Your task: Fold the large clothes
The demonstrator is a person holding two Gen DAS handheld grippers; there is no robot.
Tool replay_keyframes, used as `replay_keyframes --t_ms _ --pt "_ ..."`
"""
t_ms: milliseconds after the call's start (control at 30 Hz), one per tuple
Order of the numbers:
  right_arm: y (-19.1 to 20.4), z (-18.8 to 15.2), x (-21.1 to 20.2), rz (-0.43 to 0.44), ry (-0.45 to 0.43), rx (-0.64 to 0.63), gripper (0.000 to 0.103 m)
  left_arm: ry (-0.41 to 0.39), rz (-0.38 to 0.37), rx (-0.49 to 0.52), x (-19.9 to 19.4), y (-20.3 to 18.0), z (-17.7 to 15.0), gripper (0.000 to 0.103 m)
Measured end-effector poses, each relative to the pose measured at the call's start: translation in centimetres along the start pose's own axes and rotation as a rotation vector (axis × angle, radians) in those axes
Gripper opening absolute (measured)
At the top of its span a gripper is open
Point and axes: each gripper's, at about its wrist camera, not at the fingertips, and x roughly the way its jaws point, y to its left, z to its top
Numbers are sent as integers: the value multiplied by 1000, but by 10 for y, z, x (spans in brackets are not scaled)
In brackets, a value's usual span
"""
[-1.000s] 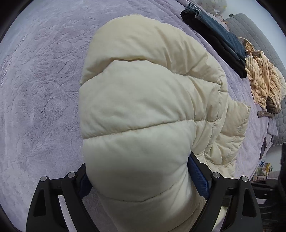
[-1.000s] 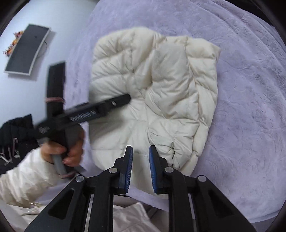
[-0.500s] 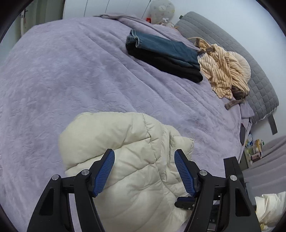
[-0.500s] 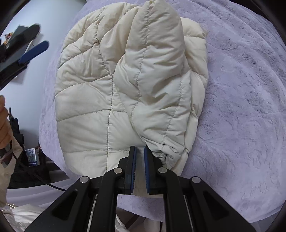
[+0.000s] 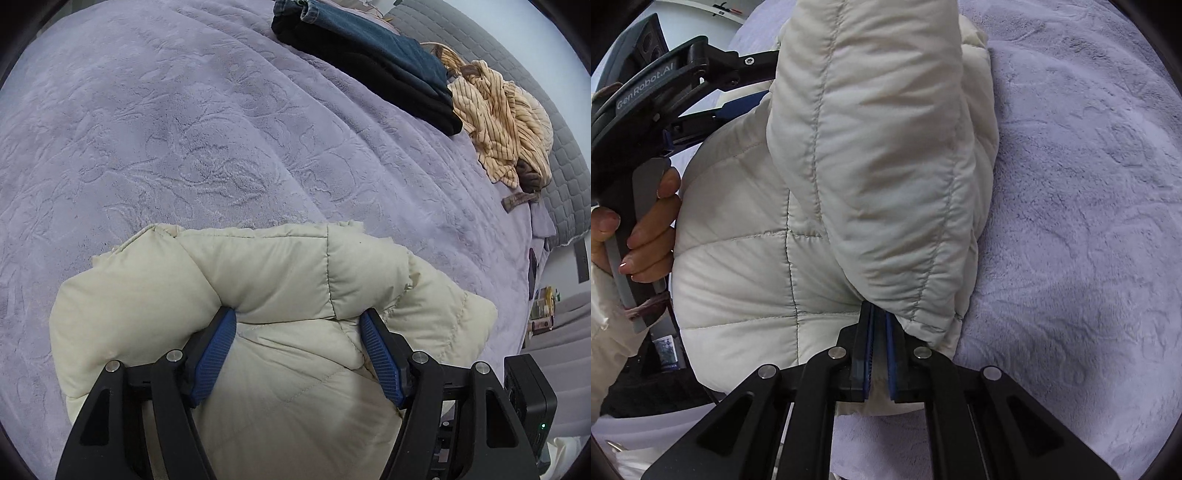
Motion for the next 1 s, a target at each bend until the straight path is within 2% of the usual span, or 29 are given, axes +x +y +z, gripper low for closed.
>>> replay_keyframes --t_ms 633,933,1000 --pt "-13 5 -3 23 9 11 4 -9 31 5 1 -2 -4 72" --pt "-8 15 -15 10 29 26 5 -35 100 -41 -36 -10 -8 72" --pt "-5 17 -20 12 34 33 9 -44 127 -43 -50 -12 -14 72"
